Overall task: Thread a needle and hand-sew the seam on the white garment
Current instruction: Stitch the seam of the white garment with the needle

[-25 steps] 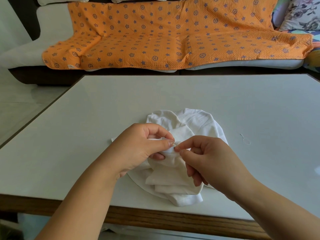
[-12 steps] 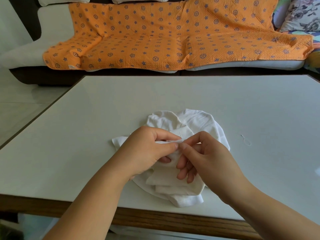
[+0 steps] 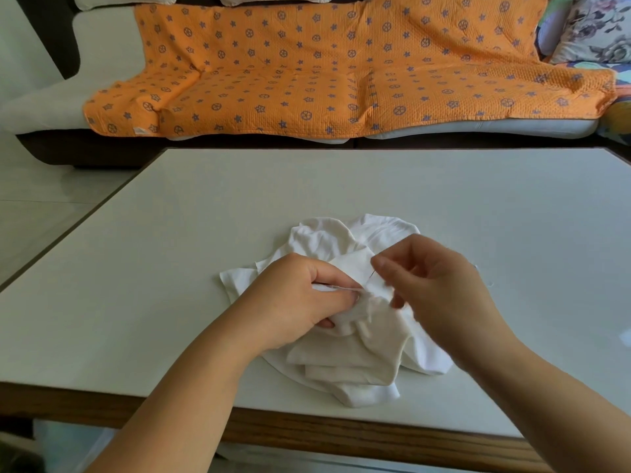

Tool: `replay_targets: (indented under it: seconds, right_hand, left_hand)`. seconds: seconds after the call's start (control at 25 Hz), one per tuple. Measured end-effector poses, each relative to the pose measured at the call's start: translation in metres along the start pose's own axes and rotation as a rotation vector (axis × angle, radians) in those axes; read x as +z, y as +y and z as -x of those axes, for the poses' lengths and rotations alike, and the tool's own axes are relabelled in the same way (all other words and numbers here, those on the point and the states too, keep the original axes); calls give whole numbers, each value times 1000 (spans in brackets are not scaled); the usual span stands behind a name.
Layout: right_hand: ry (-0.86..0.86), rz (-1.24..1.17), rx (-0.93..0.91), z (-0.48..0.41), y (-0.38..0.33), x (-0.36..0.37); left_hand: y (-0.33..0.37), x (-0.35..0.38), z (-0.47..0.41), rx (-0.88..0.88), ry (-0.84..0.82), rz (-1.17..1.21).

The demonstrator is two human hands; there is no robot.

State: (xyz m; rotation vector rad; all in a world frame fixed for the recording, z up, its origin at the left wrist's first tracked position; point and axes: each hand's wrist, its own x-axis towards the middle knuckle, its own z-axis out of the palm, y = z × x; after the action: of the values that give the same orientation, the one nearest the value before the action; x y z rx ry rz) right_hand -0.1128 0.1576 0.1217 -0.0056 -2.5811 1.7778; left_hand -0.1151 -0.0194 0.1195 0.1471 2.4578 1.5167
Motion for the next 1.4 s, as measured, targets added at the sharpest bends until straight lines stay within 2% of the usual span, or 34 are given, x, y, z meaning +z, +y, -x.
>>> replay_targets:
  seconds: [0.08,0.24,0.36,0.44,0.56,0.68,0.88,1.04,1.12,1.2,1.28,1.4]
  right_hand:
    - [43,-95,18,-9,1,-11]
    - [-170,-785,232,-23,0,-20]
    - [-125,-989,233,-33,6,-21]
    - [-8,-929,163,-40,13,-21]
    - [179,-670,51,-46,19,-25]
    - [274,-448,-26,-47,21,-26]
    - [304,-183,-122,-45,23,-20]
    - [288,-226,-138,-43,20,-23]
    - [198,-291,-160,-39,16,-21]
    - [133,-229,-194,-35,15,-17]
    - [206,-95,-206,-35,18,-17]
    - [333,-46,-187,-41,22,-24]
  left_hand:
    - [-2,-1,-1,-13,-2,17]
    - [-4,-2,-4,-32,-37,56]
    - [-6,-2,-5,-46,-49,85]
    - [-7,-3,-6,-58,-63,97]
    - [-7,-5,-6,-78,-87,117]
    - [-7,-6,-5,-85,-95,123]
    - [-7,-6,-6,-96,-99,145]
    - [-6,-6,-5,-106,-109,156]
    - [-5,-7,-4,-109,-112,173]
    - [-4,-7,-4,-113,-115,198]
    - [-3,-8,-3,-114,-129,212]
    - [-2,-10,-2,-112,-153,211]
